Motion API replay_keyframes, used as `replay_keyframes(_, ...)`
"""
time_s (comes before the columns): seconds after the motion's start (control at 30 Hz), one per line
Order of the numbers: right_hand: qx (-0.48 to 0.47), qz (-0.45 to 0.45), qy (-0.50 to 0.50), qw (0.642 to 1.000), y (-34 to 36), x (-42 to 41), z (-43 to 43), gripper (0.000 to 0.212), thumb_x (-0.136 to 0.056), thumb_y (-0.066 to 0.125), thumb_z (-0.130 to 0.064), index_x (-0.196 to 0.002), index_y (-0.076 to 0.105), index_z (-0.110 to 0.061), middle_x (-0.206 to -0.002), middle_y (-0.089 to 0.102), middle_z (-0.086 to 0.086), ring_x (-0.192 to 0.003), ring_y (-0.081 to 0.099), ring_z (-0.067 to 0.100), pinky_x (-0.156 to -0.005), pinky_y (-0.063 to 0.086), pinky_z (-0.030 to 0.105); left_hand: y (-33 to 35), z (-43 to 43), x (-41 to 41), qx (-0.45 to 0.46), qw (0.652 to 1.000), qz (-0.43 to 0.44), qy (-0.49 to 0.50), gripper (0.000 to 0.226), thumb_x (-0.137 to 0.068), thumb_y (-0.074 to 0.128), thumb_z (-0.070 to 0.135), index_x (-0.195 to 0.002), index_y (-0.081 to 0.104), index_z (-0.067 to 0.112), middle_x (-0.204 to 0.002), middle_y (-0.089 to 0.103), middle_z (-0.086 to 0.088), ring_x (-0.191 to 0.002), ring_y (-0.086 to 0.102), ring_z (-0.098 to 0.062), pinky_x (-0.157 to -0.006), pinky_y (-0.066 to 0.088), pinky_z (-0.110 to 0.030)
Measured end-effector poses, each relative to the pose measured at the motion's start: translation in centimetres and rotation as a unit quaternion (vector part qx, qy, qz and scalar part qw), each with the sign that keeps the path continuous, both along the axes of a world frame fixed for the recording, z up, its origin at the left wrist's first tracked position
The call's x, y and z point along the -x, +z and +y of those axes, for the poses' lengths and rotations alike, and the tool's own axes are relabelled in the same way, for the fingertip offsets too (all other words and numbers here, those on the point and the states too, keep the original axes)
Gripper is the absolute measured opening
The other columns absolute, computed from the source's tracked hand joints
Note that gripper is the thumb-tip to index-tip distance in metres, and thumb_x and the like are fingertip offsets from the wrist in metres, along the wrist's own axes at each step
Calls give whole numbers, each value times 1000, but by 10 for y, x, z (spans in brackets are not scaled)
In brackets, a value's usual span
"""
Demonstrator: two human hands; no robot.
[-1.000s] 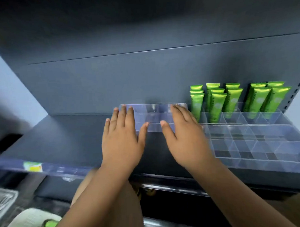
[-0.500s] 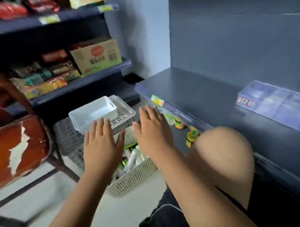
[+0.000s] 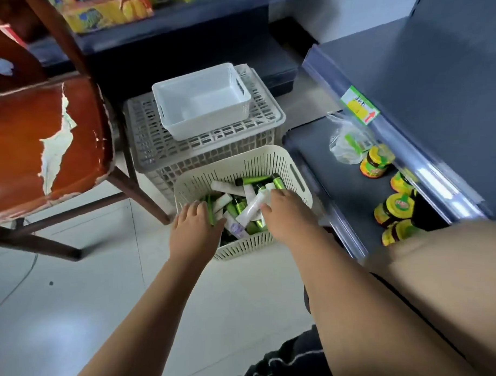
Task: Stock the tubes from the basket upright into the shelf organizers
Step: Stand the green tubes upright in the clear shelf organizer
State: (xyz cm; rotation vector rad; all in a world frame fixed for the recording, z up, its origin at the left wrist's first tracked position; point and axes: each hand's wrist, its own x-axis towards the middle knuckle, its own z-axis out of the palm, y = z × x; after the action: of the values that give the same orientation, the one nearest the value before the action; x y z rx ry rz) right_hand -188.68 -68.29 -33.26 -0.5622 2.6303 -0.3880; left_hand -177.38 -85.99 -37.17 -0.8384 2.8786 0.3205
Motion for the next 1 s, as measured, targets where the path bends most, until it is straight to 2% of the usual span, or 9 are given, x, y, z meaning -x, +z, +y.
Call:
replay_keyframes(0.23,-37,-62,31,997,-55,57,-72,42,-99,51,-26,-139,49,-13,-134,54,11,-121,52,29,-94,49,44,-74,-16,42,-90,986,-109,85,63,-95,51,55,-139,46,11,-148,48,-8,-140,40,-31,-112,40,-47)
replay_keyframes(0.33,-75,-50,81,993,-80,85,-108,47,-94,57,-19,-140,49,-13,-137,52,11,-125,50,31,-93,49,43,-95,-26,55,-133,967,-157,150,52,-92,65,29,-133,44,6,-140,49,-15,-131,46,-38,-102,45,-50)
replay_keyframes(0.4,-89,-35,89,991,-100,103,-129,49,-93,60,-22,-139,48,-12,-138,51,12,-125,50,32,-93,49,43,-106,-29,61,-126,963,-153,184,41,-89,61,10,-126,45,4,-130,54,-19,-123,52,-41,-96,47,-50)
replay_keyframes(0.5,-118,-17,85,989,-136,121,-151,65,-90,65,-28,-146,41,-7,-143,47,15,-130,45,34,-97,46,43,-120,-31,70,-98,963,-134,211,35,-84,52,-3,-118,48,4,-118,60,-21,-115,56,-42,-87,50,-48)
replay_keyframes(0.57,-119,3,85,989,-157,127,-161,64,-91,64,-25,-147,40,-5,-142,49,15,-130,46,34,-97,46,42,-128,-33,76,-113,956,-106,251,31,-84,52,-1,-114,51,5,-108,65,-20,-106,59,-42,-78,48,-43)
replay_keyframes(0.67,-120,24,89,989,-183,132,-160,56,-91,63,-18,-142,45,-3,-137,51,15,-123,51,34,-92,47,43,-136,-34,81,-194,931,-62,302,23,-86,65,19,-108,60,14,-93,71,-9,-90,65,-35,-69,42,-33)
replay_keyframes(0.77,-123,83,115,982,-202,138,-146,41,-89,62,-9,-130,59,-5,-131,49,15,-117,51,34,-91,48,44,-138,-36,89,-321,836,-2,445,7,-83,70,22,-84,67,16,-72,66,0,-68,62,-22,-60,43,-27)
replay_keyframes(0.83,-119,107,130,978,-210,147,-134,38,-86,64,-7,-124,64,-9,-130,51,15,-117,50,35,-90,48,43,-140,-40,94,-354,787,20,505,14,-83,73,28,-80,69,15,-67,63,-2,-58,56,-19,-55,40,-24)
replay_keyframes(1.0,-20,110,138,984,-210,165,-110,36,-85,63,-6,-120,60,-13,-116,66,11,-111,57,33,-84,47,40,-152,-51,107,-359,778,-12,516,26,-82,79,35,-77,68,12,-62,64,-5,-48,53,-19,-51,37,-23)
